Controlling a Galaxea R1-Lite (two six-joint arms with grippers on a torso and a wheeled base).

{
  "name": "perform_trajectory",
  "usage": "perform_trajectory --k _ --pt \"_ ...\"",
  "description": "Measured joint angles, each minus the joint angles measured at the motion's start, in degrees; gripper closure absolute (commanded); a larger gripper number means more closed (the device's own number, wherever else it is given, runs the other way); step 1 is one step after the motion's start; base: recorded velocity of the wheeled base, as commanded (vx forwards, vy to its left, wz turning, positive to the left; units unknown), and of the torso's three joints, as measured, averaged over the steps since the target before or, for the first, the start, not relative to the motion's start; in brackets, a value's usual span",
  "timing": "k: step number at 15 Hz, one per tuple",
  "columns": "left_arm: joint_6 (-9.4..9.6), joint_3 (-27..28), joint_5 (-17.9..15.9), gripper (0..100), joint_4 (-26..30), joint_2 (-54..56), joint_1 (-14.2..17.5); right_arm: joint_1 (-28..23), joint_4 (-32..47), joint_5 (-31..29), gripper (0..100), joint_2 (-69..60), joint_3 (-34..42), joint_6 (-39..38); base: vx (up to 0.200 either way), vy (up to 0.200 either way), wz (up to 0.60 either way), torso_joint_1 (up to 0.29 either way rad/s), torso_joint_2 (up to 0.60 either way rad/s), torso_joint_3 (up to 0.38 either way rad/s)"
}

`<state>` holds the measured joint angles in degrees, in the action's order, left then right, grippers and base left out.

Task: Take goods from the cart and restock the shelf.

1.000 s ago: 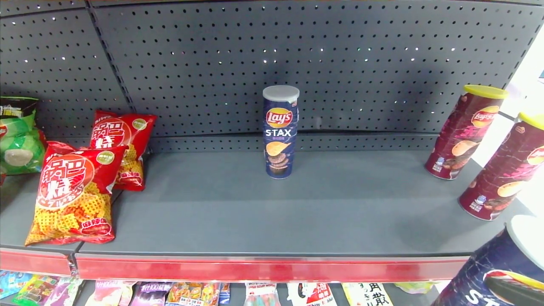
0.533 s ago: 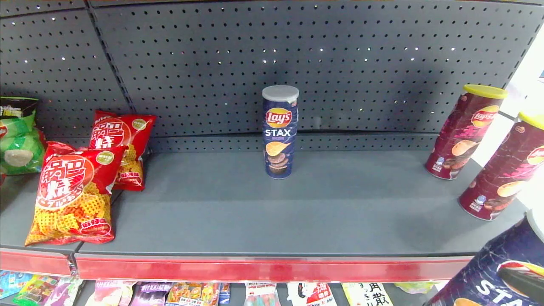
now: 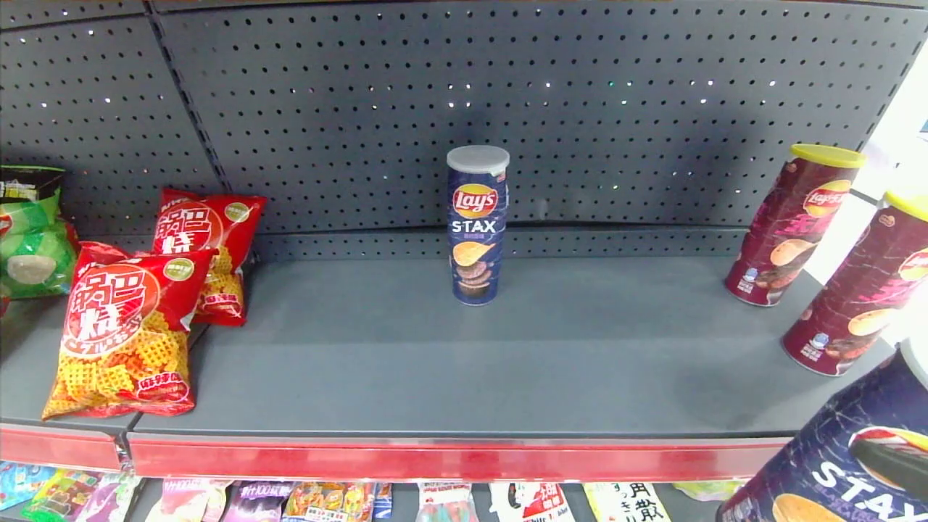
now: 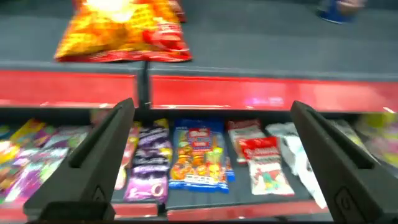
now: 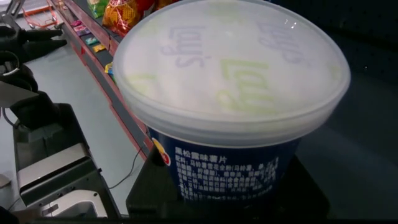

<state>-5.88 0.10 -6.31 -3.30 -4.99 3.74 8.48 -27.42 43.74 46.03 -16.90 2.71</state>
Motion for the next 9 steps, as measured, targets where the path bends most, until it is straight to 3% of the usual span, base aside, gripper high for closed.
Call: perform_trajectory --k 9 --pt "-0.44 0.00 -0.02 0 0.00 -0.50 0.74 0.55 0.05 -0.11 100 1.73 -1.27 -0.04 0.000 0.000 0.00 0.000 0.00 0.000"
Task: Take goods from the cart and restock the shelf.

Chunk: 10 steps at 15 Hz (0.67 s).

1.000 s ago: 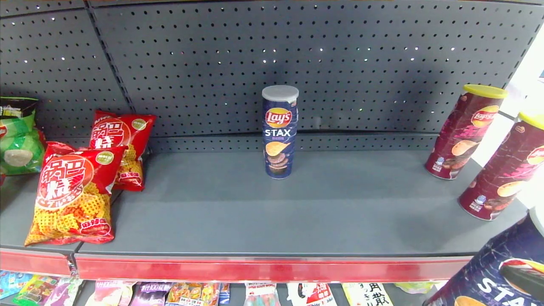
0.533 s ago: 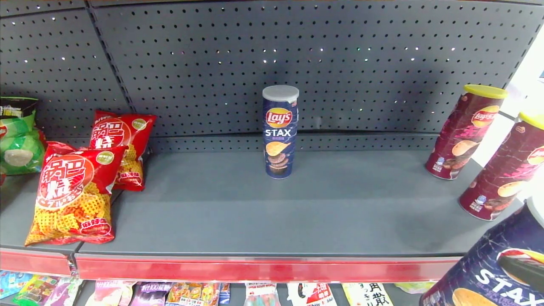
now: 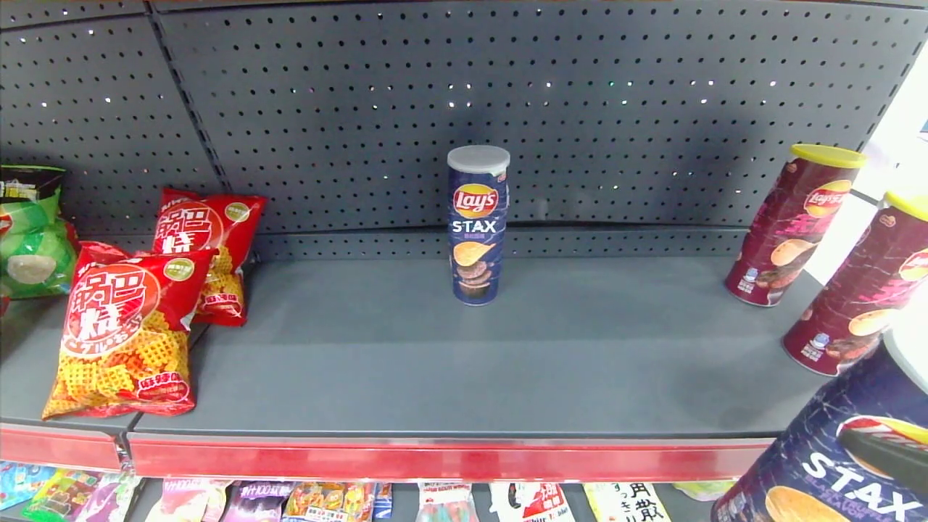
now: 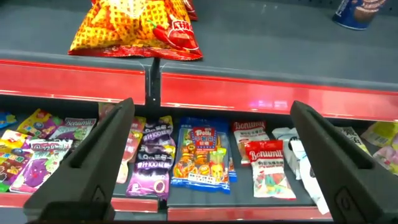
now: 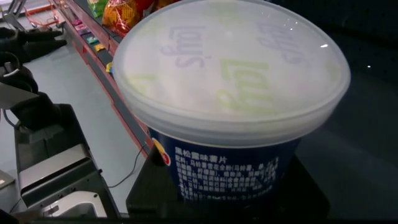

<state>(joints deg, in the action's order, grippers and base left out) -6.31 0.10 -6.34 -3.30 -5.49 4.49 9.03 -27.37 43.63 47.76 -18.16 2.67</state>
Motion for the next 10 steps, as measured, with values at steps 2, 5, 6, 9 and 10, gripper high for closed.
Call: perform_trajectory --k 2,5,6,9,10 --pt "0.05 0.01 0.00 0 0.02 0.00 0.00 0.00 -0.02 0.11 100 0.46 -0.74 -0.07 0.000 0.000 0.00 0.000 0.00 0.000" --pt "0.02 0.01 0.00 0 0.02 -0.05 0.00 0.06 -0.02 0.40 100 1.05 -0.63 -0.07 0.000 0.000 0.00 0.000 0.00 0.000" --pt "0.00 0.01 0.00 0 0.02 -0.05 0.00 0.06 -0.02 1.15 100 1.11 -0.49 -0.05 0.000 0.000 0.00 0.000 0.00 0.000" --pt "0.02 0.00 0.00 0 0.05 -0.05 -0.05 0.02 -0.02 1.83 100 1.22 -0.24 -2.10 0.000 0.000 0.00 0.000 0.00 0.000" --pt "0.00 0.00 0.00 0 0.07 -0.07 -0.05 0.00 -0.02 1.88 100 1.27 -0.27 -3.21 0.000 0.000 0.00 0.000 0.00 0.000"
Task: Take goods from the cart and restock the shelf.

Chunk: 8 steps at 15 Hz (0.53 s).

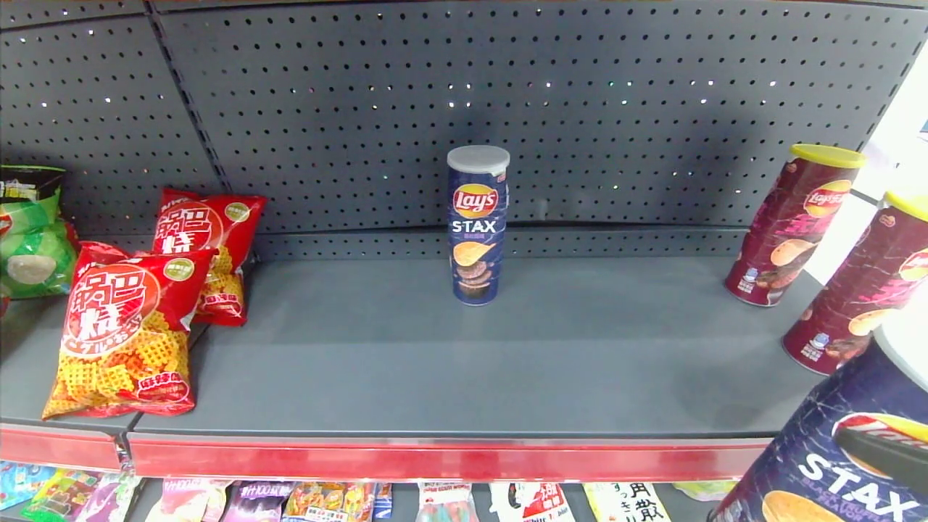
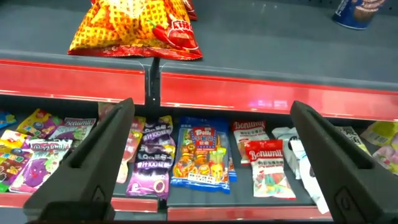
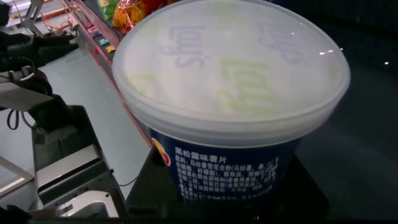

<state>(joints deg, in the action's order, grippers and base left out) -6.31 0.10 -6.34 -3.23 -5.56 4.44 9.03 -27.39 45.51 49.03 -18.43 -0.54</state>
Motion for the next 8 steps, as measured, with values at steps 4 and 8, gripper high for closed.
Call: perform_trajectory --k 4,8 --pt "-0.04 0.00 0.00 0 -0.02 0.00 0.00 0.44 -0.11 1.46 100 0.85 -0.44 -0.28 0.000 0.000 0.00 0.000 0.00 0.000" --pt "-0.50 0.00 0.00 0 -0.05 -0.02 0.02 1.52 -0.17 1.76 100 1.49 -1.07 -0.11 0.000 0.000 0.00 0.000 0.00 0.000"
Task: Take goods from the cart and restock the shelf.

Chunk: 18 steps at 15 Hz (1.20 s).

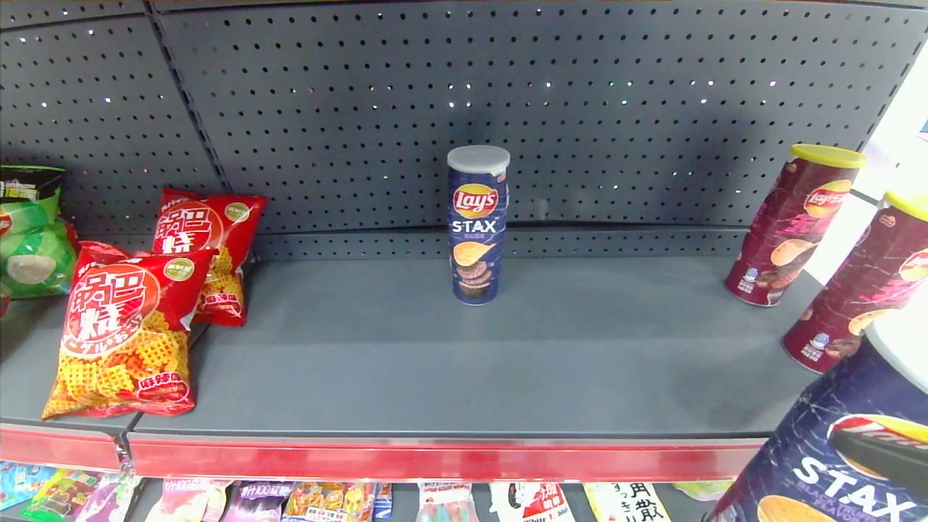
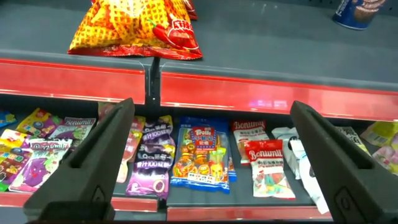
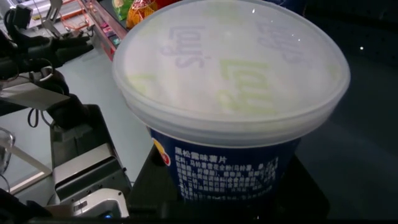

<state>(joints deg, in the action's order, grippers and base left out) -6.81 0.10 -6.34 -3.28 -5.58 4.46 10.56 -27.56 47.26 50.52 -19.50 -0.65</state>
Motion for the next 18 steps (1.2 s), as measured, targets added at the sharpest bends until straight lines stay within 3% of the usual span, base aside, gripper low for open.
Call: perform_trajectory --k 6,13,15,18 --pt "-0.29 0.09 0.02 0 -0.02 -0.01 0.00 0.74 0.04 -0.09 100 -1.35 0.29 0.00 0.000 0.000 0.00 0.000 0.00 0.000" --pt "-2.95 0.17 0.16 0 -0.06 -0.01 -0.02 1.23 -0.02 -0.79 100 -2.32 1.43 0.40 0.000 0.000 0.00 0.000 0.00 0.000" --pt "-2.13 0.17 -1.16 0 -0.11 -0.01 -0.02 1.05 0.00 -1.97 100 -2.84 2.01 0.40 0.000 0.000 0.00 0.000 0.00 0.000" --pt "-2.79 0.17 -2.85 0 -0.11 -0.06 -0.09 1.01 0.11 -3.80 100 -3.36 3.19 0.40 0.000 0.000 0.00 0.000 0.00 0.000"
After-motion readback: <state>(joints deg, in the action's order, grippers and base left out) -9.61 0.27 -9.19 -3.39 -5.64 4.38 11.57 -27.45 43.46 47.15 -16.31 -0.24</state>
